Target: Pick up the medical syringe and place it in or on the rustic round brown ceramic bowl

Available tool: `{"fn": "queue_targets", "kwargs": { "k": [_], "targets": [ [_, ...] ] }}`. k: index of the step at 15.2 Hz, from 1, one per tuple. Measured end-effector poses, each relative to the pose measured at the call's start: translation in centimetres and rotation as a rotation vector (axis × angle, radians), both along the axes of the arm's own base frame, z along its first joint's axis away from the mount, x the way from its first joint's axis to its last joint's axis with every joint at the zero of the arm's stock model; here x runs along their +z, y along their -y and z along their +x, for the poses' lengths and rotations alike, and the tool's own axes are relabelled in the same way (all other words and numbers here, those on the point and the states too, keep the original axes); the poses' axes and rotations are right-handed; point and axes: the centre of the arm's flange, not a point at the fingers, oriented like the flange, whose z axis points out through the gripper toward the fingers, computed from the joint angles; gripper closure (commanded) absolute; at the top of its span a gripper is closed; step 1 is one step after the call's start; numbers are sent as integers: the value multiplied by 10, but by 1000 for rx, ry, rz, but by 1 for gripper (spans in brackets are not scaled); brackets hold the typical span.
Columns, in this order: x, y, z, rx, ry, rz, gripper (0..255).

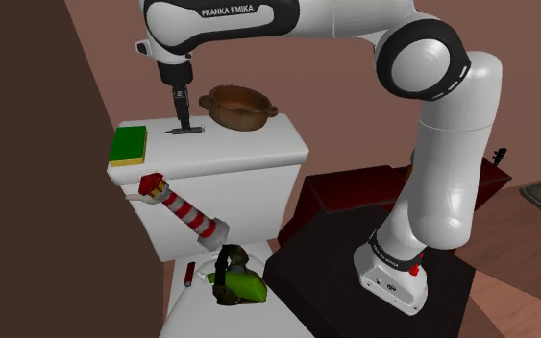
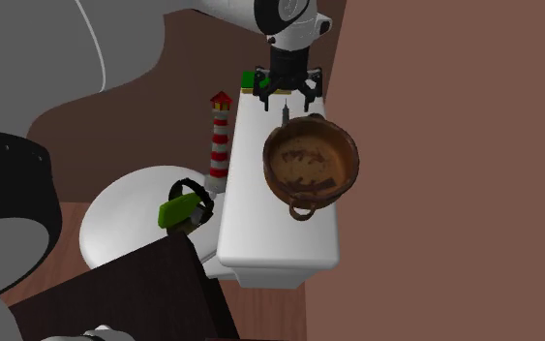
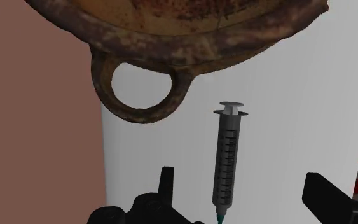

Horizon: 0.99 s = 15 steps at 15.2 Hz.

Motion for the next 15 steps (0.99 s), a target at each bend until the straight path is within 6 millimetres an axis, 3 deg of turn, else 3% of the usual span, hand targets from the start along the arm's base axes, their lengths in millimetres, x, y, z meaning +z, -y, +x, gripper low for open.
{"fn": "queue_targets", "kwargs": {
  "k": [6, 12, 13, 15],
  "targets": [
    [-30, 0, 1, 7, -1, -1, 0],
    [-33, 0, 0, 8, 0, -1, 0],
    [-33, 0, 0, 8, 0, -1, 255],
    [-32, -1, -1, 9, 1, 1, 255]
  ]
}}
